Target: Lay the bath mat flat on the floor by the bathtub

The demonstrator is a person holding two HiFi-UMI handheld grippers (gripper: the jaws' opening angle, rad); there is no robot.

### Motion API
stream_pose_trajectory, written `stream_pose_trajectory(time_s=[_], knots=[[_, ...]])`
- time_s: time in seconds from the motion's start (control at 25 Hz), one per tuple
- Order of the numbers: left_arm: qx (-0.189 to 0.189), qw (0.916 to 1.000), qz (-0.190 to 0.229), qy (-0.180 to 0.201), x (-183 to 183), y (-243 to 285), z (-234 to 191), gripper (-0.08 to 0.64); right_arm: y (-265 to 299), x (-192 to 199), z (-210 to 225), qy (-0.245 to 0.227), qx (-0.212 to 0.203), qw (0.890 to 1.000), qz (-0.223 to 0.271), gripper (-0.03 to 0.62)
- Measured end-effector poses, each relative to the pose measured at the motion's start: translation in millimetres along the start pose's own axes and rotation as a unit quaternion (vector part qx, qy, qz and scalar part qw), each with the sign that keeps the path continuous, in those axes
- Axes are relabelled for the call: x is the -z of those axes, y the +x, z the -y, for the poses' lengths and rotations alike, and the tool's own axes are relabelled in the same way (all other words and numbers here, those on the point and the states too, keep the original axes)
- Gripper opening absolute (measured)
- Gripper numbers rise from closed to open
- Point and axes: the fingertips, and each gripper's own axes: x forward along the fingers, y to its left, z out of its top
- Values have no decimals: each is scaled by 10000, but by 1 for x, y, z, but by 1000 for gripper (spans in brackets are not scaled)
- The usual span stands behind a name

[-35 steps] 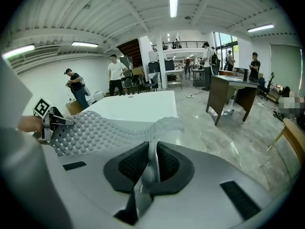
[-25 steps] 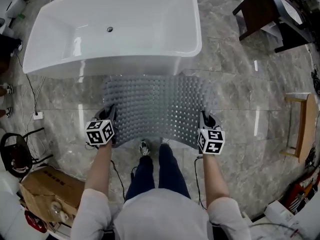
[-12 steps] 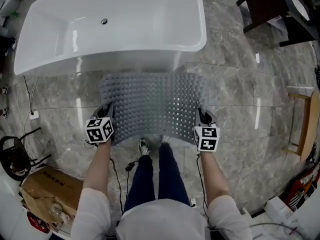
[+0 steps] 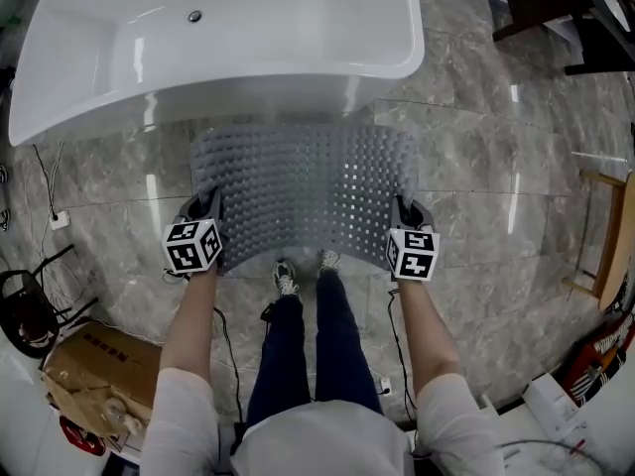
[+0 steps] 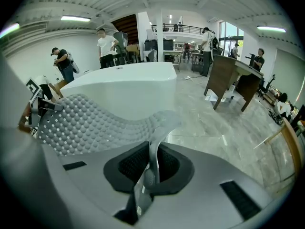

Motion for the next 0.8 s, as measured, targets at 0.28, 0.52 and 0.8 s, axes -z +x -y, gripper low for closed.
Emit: stream_pose_trajectory(time_s=[0.28, 0.52, 0.8], knots=[[-27, 9999, -152, 36, 20, 30, -12, 43, 33, 19, 4, 106, 3, 9998, -170, 41], [-60, 9996, -244, 138, 35, 58, -16, 43, 58, 35, 12, 144, -12, 9995, -285, 41], [-170, 9994, -312, 38, 58, 91, -29, 43, 94, 59, 17, 176, 48, 9990, -397, 41]])
